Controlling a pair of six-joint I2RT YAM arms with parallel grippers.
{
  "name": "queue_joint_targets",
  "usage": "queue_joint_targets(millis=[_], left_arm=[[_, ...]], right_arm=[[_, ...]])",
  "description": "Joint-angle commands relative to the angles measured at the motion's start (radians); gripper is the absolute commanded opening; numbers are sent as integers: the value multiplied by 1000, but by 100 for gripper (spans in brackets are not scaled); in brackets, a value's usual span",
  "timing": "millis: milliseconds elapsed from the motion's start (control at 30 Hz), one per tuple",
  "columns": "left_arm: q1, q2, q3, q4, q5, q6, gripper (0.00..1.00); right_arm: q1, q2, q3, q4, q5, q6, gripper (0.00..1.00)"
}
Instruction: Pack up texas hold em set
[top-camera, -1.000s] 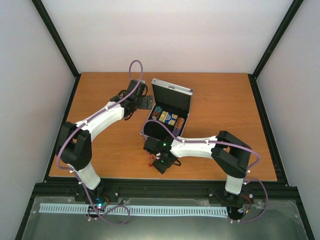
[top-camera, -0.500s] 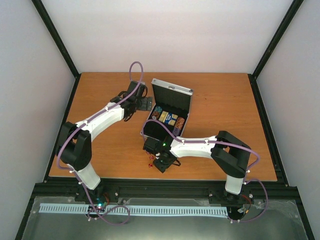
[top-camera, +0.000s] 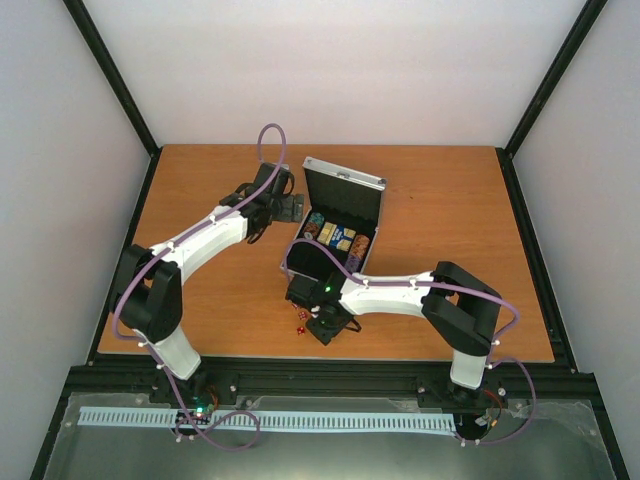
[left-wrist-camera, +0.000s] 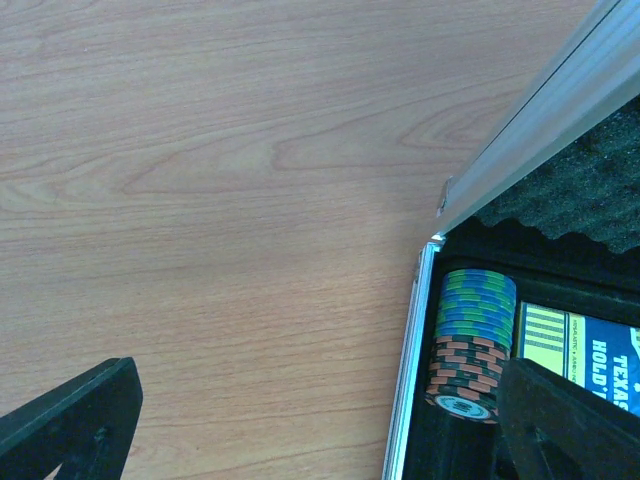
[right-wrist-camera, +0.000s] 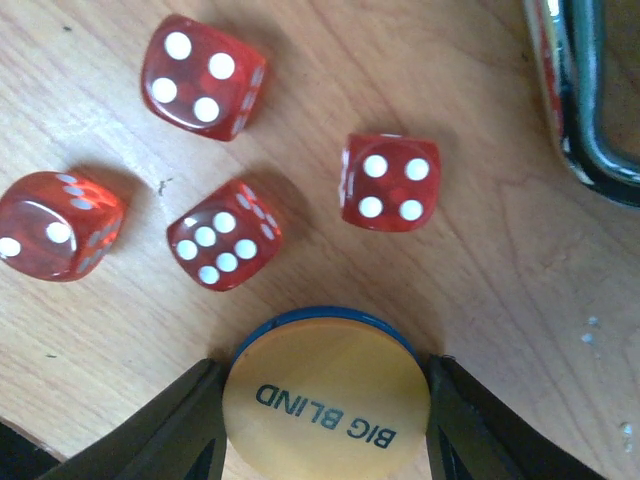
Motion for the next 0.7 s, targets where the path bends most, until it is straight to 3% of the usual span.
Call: queue_joint_targets(millis=[0, 400, 667], left_arm=[[-3, -36, 6, 8, -18, 12, 100], [-3, -88, -10, 3, -26, 11, 100], [-3, -128, -19, -5, -40, 18, 100]], right_arm=[[-12, -6, 19, -65, 77, -3, 29], [-74, -80, 126, -150, 121, -59, 29], [-226, -58, 236, -121, 121, -142, 29]])
